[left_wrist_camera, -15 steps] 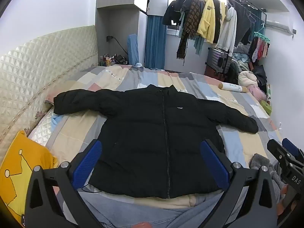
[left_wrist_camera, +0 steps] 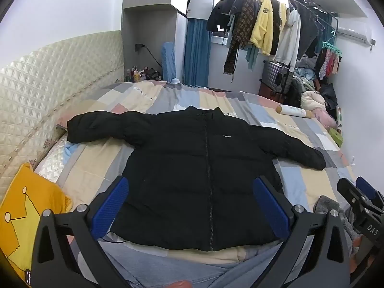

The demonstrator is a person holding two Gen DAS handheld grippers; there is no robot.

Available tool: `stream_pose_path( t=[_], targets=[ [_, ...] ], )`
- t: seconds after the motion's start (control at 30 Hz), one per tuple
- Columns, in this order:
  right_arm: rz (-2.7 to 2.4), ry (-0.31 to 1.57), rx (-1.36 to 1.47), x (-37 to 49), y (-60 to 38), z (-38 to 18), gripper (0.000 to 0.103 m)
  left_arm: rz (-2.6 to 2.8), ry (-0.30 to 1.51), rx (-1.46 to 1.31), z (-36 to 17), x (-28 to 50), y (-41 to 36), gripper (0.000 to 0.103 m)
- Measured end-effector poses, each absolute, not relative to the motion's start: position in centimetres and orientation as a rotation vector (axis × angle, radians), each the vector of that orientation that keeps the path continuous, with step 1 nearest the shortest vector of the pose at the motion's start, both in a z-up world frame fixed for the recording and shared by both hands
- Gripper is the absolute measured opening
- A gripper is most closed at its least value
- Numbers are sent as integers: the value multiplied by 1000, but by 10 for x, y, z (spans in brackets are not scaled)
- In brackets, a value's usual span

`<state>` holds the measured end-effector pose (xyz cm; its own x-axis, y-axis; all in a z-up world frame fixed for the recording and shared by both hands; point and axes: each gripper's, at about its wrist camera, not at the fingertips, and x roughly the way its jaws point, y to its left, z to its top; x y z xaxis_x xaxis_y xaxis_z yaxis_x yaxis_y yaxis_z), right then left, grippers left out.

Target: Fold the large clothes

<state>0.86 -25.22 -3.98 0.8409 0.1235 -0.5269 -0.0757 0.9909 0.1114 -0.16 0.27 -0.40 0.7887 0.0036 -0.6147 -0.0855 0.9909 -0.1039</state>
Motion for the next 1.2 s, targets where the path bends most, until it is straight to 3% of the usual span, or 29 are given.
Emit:
stream_pose_path(
  t=[1.2],
  targets=[
    [110, 592, 68, 18, -255, -74, 103, 56, 664, -111, -35, 6, 2, 103]
  ],
)
